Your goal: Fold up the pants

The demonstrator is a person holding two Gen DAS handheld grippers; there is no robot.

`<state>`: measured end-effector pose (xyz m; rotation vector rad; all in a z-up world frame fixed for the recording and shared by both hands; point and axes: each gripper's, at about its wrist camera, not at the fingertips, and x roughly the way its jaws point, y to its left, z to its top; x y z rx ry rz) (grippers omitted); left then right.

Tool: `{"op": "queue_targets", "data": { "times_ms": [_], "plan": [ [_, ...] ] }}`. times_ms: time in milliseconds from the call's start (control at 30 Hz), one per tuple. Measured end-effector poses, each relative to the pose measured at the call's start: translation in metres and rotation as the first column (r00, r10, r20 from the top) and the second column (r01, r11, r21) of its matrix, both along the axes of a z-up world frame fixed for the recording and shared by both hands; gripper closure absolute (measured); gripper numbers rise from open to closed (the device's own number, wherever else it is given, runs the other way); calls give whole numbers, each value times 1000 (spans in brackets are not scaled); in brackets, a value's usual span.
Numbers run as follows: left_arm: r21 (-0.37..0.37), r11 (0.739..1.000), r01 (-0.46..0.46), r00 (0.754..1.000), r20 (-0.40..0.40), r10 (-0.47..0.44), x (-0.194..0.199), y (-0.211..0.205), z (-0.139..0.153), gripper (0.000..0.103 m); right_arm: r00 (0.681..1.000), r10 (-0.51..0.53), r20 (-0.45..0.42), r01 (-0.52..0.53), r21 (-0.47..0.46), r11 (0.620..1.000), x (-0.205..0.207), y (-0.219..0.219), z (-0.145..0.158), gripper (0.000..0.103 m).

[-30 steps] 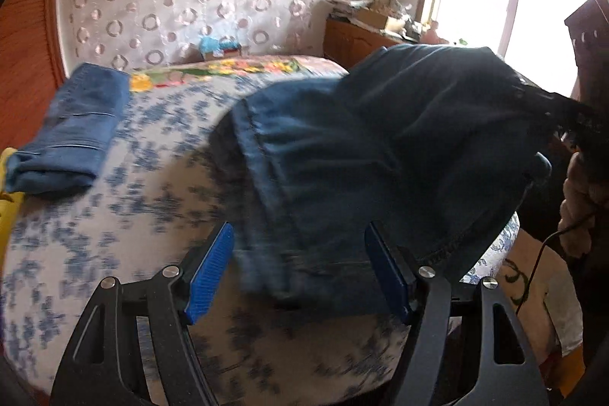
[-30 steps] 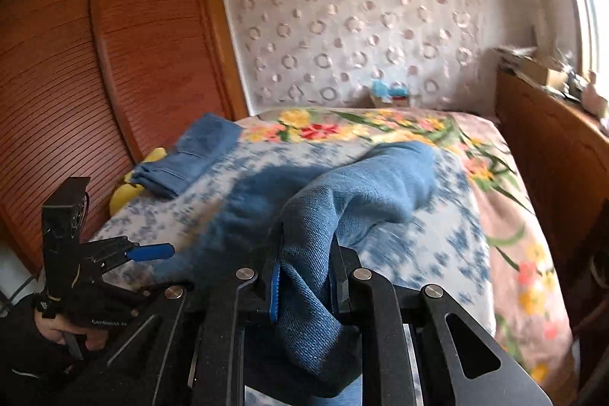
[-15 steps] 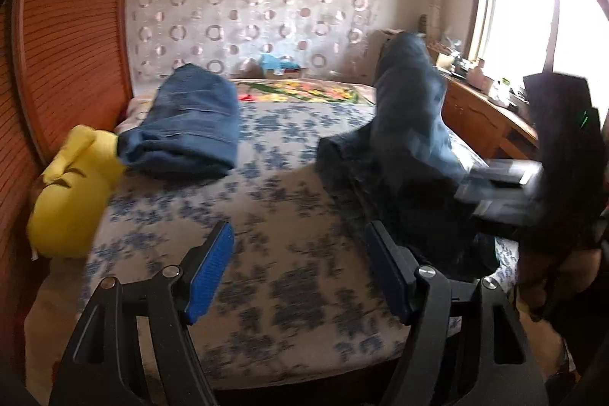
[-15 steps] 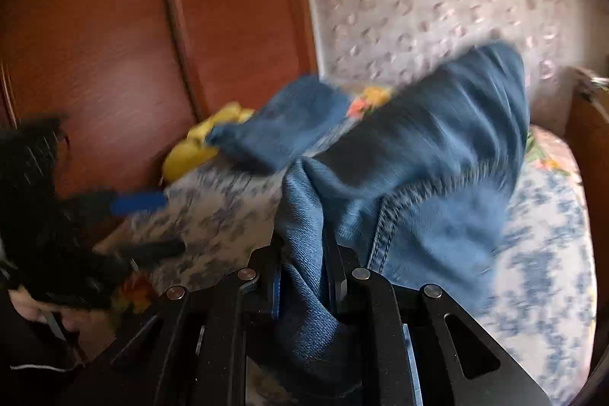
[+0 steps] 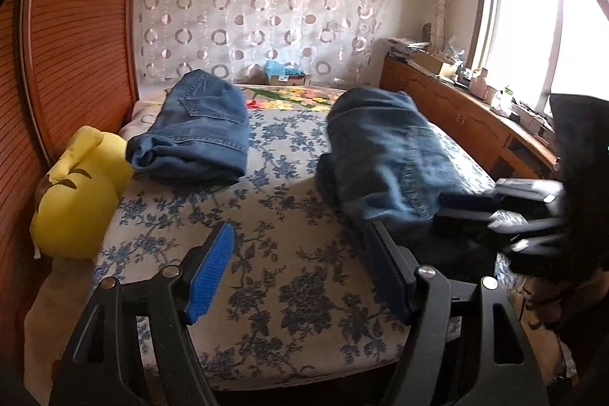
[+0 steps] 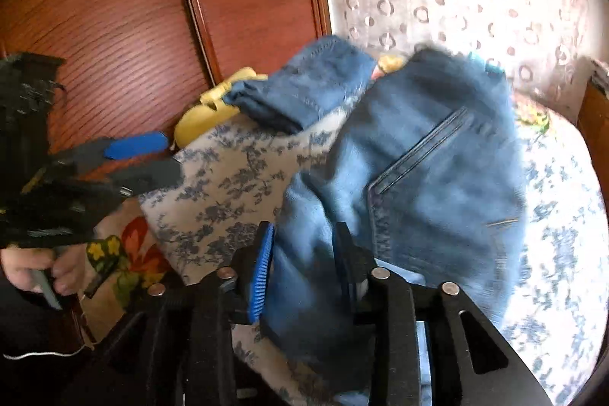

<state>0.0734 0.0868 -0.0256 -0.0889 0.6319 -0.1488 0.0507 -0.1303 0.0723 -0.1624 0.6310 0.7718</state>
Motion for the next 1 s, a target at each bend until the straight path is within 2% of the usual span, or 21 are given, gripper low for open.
{"op": "queue_targets", "data": {
  "times_ms": [100,200,367,600,767,833,1000],
  "plan": [
    [1,1000,20,1000,6,-20,4,-10,2,31,998,-35,44,33,34,999,-7,-19,14,69],
    [1,999,45,999,7,-45,11,-23,3,31,991,-95,94,93,26,995,-8,-39,22,69],
    [-15,996,92,996,-6,-92,29,-47,0,31,980,-169,106,172,-15,985,9,-49,11,69],
    [9,990,142,987,-77,-141,43,-68,-25,31,975,-210,65,213,-38,976,39,-40,0,69],
    [22,988,154,980,-127,-150,36,-64,-46,31,976,-214,52,216,-44,975,66,-37,7,67],
    [18,981,193,969,-164,-187,33,-61,-53,31,974,-222,45,224,-50,973,83,-32,8,66],
    [-3,982,189,966,-178,-187,27,-52,-61,31,982,-189,9,189,-51,981,127,-20,2,65]
  ]
}}
